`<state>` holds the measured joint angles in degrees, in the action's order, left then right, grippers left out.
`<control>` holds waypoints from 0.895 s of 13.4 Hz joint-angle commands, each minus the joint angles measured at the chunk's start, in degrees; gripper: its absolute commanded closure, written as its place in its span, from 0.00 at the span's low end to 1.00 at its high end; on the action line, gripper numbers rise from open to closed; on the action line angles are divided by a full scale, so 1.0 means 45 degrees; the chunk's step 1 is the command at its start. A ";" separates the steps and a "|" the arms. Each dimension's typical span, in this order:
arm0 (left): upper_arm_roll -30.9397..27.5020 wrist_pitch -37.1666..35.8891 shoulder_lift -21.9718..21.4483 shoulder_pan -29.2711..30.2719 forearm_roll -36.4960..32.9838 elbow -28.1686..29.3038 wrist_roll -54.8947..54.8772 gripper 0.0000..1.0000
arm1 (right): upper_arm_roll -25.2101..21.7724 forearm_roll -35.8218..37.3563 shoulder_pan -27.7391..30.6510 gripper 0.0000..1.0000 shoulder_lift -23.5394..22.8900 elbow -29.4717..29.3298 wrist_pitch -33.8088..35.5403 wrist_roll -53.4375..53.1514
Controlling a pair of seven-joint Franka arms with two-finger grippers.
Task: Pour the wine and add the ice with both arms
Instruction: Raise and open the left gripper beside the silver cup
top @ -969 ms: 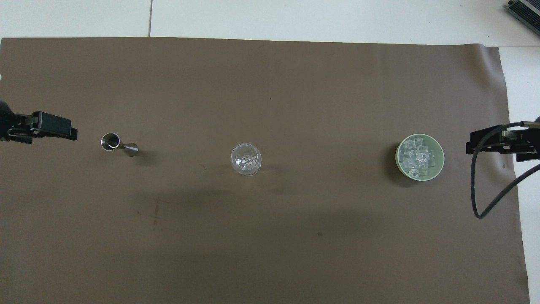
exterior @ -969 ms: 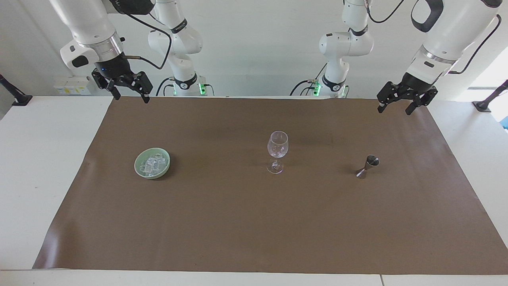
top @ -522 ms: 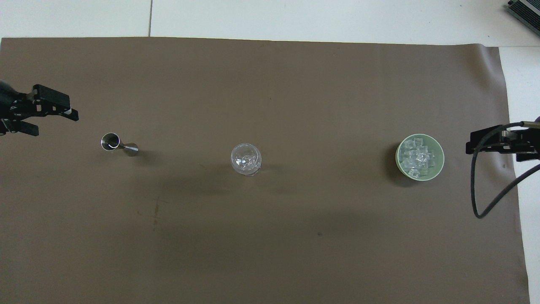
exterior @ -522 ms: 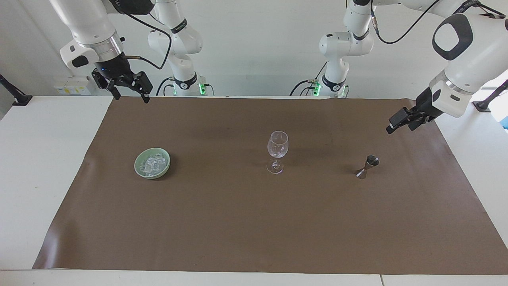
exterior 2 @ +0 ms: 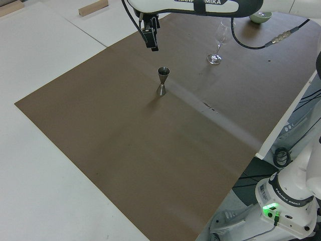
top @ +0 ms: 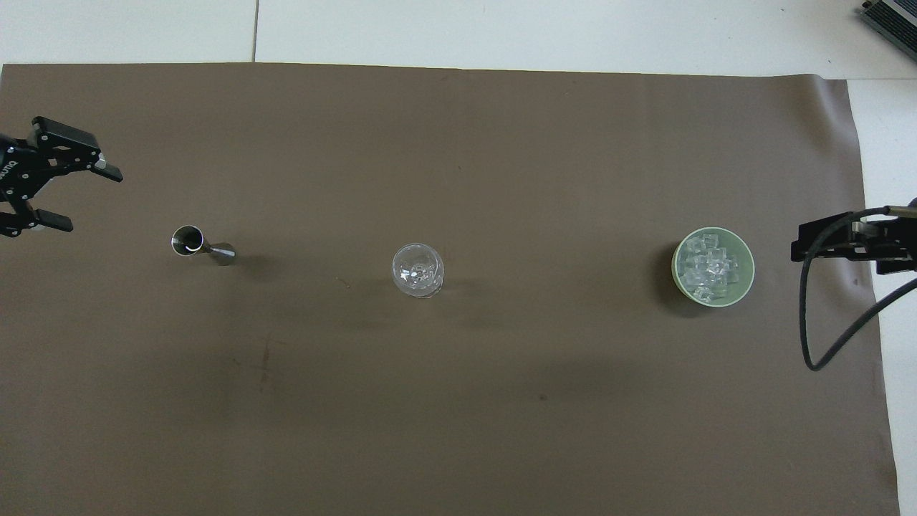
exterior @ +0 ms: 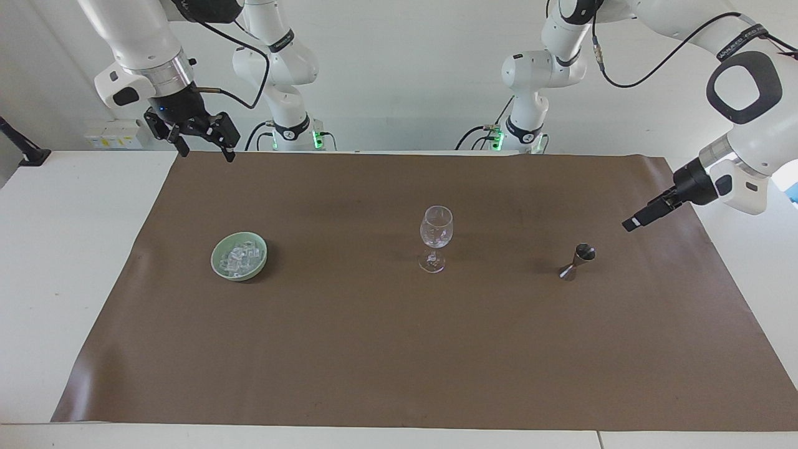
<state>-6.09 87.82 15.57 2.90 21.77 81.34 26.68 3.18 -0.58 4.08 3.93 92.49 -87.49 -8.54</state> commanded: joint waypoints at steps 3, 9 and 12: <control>-0.0306 -0.0453 0.0970 0.0563 0.2091 -0.0575 0.2581 0.00 | 0.0016 -0.0009 0.0030 0.00 0.0201 0.0208 0.0126 0.0295; -0.0306 -0.0219 0.2162 0.1696 0.4028 -0.0439 0.4617 0.00 | 0.0016 -0.0009 0.0030 0.00 0.0201 0.0208 0.0106 0.0295; -0.0286 0.0191 0.2144 0.2128 0.4400 0.0457 0.4579 0.00 | 0.0016 -0.0009 0.0030 0.00 0.0201 0.0208 0.0126 0.0295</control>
<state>-7.64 87.95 25.27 11.57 39.83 81.71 46.16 3.18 -0.58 4.08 3.93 92.49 -87.49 -8.54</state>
